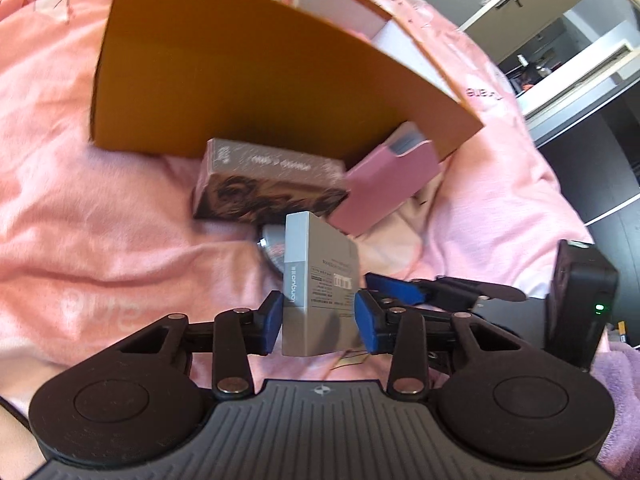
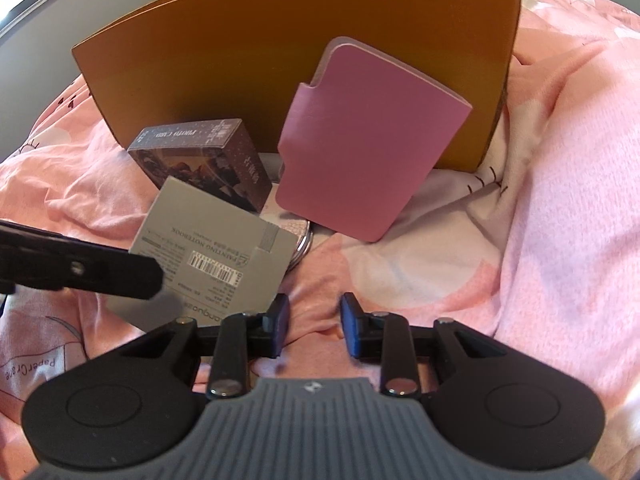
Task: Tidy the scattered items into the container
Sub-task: 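Close left tool on the grey box while right tool closes on the pink card holder, then lift the pink card holder with right tool while left tool holds the grey box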
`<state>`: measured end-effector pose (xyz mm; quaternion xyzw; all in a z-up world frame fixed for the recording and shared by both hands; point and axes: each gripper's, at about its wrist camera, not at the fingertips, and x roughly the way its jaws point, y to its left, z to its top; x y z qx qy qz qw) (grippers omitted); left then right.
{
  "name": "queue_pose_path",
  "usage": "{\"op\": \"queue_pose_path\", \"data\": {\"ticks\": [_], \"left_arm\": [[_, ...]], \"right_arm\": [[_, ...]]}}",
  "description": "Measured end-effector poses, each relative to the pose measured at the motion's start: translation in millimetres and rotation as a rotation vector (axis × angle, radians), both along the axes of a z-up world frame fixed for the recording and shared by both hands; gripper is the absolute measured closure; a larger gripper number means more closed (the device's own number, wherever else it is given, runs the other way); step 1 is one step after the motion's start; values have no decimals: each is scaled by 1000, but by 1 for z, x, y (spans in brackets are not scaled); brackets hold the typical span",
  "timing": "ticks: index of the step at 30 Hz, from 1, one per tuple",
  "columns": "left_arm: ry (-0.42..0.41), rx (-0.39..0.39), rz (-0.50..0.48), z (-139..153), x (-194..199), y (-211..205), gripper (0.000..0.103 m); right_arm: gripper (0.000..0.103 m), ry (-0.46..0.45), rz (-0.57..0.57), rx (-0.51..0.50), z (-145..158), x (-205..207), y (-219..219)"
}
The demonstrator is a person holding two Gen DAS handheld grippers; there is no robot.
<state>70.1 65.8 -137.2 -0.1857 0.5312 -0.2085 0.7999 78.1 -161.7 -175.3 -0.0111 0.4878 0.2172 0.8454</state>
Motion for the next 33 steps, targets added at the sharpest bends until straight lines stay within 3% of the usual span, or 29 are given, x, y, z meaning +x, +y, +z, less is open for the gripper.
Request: {"op": "queue_pose_path", "data": {"ticks": [3, 7, 15, 18, 23, 26, 30, 33], "left_arm": [[31, -71, -33, -6, 4, -6, 71], [16, 16, -25, -11, 5, -24, 78], [-15, -10, 27, -9, 5, -20, 85], [-26, 0, 47, -6, 5, -17, 86], [-46, 7, 56, 4, 2, -8, 86], [-65, 2, 48, 13, 0, -7, 86], [-88, 3, 49, 23, -1, -7, 86], [-98, 5, 56, 27, -1, -6, 86]], "right_arm": [[72, -1, -2, 7, 1, 0, -1], [72, -6, 2, 7, 1, -1, 0], [71, -40, -16, 37, 11, -2, -6], [71, -100, -25, 26, 25, -1, -10], [64, -275, -28, -33, 60, 1, -14], [64, -346, -41, -8, 77, 6, -18], [63, -396, 6, -37, 85, 16, -10], [63, -385, 49, -58, 82, 23, -12]]}}
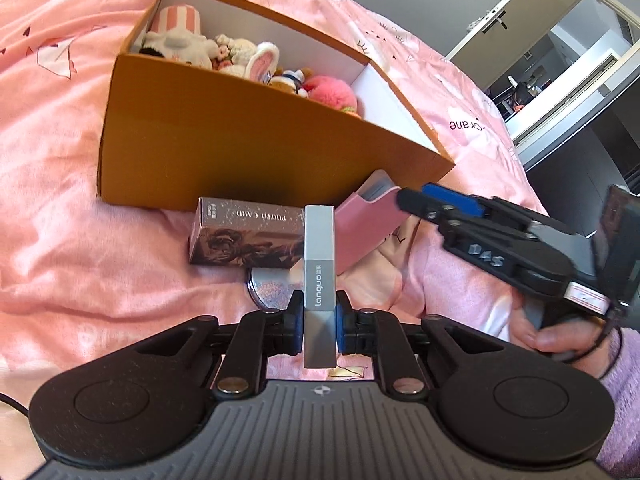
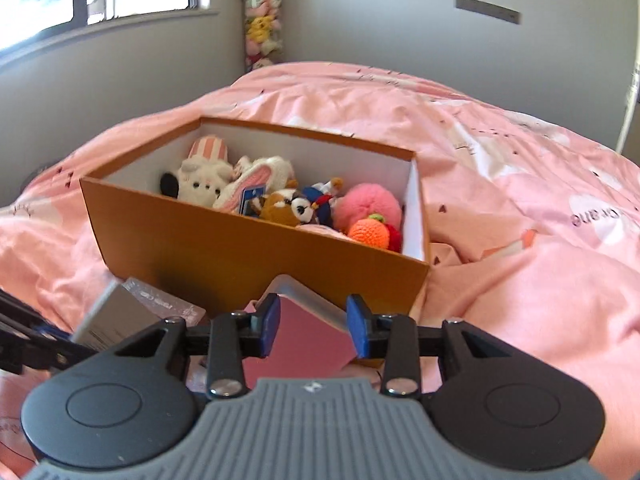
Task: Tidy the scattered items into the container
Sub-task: 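Lift the pink card holder with right tool while left tool holds the grey box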
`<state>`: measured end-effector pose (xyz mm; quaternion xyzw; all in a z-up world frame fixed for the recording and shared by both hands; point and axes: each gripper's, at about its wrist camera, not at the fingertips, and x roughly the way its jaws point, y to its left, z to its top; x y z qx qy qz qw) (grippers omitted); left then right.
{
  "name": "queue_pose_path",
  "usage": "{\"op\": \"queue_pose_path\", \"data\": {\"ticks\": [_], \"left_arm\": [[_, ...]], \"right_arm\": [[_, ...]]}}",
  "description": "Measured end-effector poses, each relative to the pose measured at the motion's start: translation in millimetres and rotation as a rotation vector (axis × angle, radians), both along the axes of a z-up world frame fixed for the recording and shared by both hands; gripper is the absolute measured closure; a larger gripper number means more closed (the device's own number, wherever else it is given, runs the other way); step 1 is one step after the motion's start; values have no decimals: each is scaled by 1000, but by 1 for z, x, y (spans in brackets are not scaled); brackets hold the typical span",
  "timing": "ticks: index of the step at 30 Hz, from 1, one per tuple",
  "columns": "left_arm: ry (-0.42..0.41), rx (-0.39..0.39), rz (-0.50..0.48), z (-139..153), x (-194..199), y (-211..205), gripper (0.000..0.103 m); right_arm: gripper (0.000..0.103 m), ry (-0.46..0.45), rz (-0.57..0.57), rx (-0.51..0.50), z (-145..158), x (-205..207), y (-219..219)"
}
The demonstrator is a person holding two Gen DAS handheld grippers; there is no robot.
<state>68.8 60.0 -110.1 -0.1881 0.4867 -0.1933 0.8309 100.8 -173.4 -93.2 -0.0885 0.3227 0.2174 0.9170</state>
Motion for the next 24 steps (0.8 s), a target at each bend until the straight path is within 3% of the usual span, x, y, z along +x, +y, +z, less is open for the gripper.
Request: {"op": "queue_pose_path", "data": {"ticks": [8, 16, 24], "left_arm": [[0, 9, 23, 3, 1, 4, 86], [-1, 14, 27, 4, -5, 7, 86], [-4, 24, 15, 5, -8, 5, 86]], "right_arm": [[61, 17, 21, -60, -11, -14, 6], [77, -7, 29, -197, -18, -57, 10], [79, 48, 34, -286, -33, -81, 8]]}}
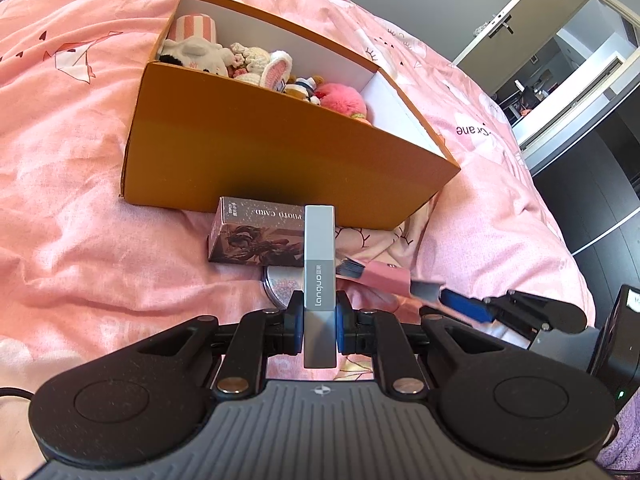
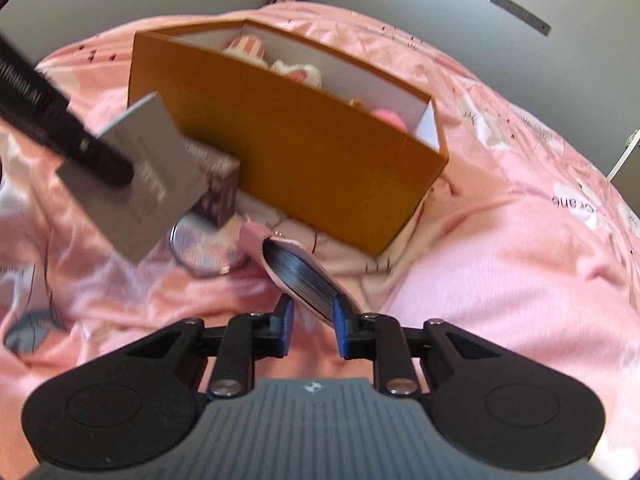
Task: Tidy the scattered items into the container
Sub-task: 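Lift the pink card holder with right tool while left tool holds the grey box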
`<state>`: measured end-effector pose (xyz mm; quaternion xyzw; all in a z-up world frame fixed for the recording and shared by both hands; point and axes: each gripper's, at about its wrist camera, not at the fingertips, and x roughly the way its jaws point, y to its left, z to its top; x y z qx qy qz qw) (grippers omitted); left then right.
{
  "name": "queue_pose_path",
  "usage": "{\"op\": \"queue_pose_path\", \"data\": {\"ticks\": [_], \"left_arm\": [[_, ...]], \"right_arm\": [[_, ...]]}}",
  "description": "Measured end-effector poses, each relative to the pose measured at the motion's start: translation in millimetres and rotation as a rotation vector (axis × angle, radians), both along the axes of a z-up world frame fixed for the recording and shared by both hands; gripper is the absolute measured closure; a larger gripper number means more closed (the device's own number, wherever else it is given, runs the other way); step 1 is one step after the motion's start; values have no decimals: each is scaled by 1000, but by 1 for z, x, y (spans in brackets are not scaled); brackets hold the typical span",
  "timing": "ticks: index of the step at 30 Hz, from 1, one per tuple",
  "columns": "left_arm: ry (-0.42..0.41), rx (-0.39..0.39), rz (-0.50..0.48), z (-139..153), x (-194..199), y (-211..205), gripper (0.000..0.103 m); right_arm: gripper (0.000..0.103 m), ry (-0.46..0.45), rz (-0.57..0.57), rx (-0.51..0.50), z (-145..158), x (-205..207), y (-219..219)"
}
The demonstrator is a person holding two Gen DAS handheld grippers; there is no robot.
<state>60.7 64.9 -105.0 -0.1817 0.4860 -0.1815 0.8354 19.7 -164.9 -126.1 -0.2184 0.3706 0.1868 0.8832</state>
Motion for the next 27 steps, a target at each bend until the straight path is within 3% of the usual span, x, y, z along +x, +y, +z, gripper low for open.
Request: {"op": "queue_pose_path", "data": {"ticks": [6, 10, 13, 16, 22, 27], "left_arm": [[5, 6, -11, -3, -2, -2, 86], [14, 9, -15, -6, -2, -3, 86], [13, 9, -18, -6, -3, -3, 86], [14, 9, -17, -6, -3, -3, 86], [19, 15, -27, -7, -3, -5, 86], [18, 17, -28, -7, -3, -5, 86]], "right_arm": [[79, 39, 18, -59, -9, -16, 0], [65, 23, 19, -96, -10, -24, 0], [64, 57, 7, -62, -8, -23, -6], [64, 131, -45, 72, -2, -14, -22], [65, 267, -241, 460, 9, 7, -63], [62, 525, -500, 753, -14, 33, -89]]}}
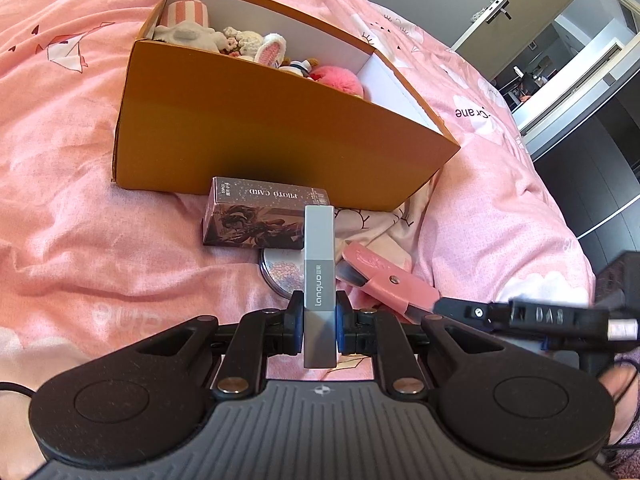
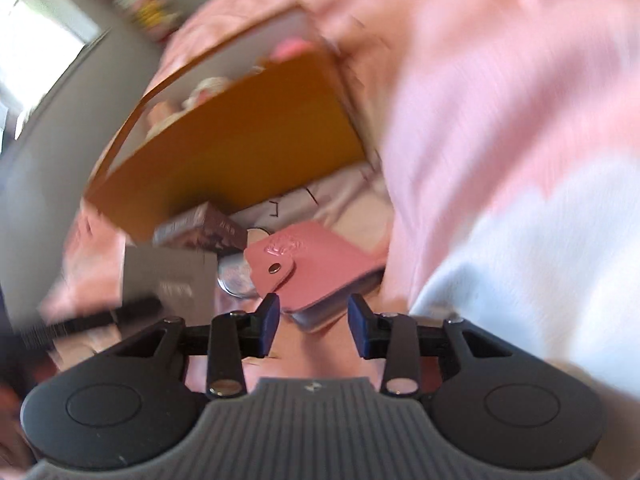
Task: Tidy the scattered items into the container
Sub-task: 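Lift the pink card holder with right tool while left tool holds the grey box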
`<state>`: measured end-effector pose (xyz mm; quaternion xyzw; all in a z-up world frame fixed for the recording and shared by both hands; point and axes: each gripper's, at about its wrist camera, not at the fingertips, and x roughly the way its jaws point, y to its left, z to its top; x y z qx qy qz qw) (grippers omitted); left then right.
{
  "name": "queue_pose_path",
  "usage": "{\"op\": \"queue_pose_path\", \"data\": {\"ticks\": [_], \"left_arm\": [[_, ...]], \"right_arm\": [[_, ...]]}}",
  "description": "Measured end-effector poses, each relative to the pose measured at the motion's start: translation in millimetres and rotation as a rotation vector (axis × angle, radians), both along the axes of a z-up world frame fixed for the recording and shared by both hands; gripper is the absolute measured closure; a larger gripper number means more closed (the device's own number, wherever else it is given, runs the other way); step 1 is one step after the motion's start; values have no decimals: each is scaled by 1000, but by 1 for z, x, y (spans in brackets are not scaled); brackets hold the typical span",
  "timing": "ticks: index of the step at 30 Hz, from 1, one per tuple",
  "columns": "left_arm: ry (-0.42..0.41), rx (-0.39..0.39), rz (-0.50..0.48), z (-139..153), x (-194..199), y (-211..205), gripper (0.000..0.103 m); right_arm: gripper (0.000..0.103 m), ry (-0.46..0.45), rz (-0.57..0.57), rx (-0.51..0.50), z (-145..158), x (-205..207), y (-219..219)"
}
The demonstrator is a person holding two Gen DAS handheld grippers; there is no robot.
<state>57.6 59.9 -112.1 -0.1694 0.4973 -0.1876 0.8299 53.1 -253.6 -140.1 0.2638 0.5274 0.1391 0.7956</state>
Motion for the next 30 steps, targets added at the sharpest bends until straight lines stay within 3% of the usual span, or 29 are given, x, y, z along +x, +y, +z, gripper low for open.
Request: {"op": "queue_pose_path", "data": {"ticks": [5, 9, 13, 21, 25, 30], "left_arm": [[2, -1, 3, 0, 0, 1, 86], [6, -2, 2, -2, 0, 1, 86], [5, 0, 4, -3, 0, 0, 86], [5, -7, 6, -3, 0, 0, 86], [3, -7, 9, -3, -1, 1, 86], [5, -7, 11, -3, 0, 2, 86]], "right_arm": [[59, 180, -184, 155, -25, 5, -14], [52, 220, -301, 213, -34, 8, -24], [50, 246, -320, 198, -43, 13, -15], [45, 228, -307, 193, -49, 18, 2], [55, 173, -285, 190, -43, 13, 10], [55, 133, -266, 183, -37, 13, 22]]}}
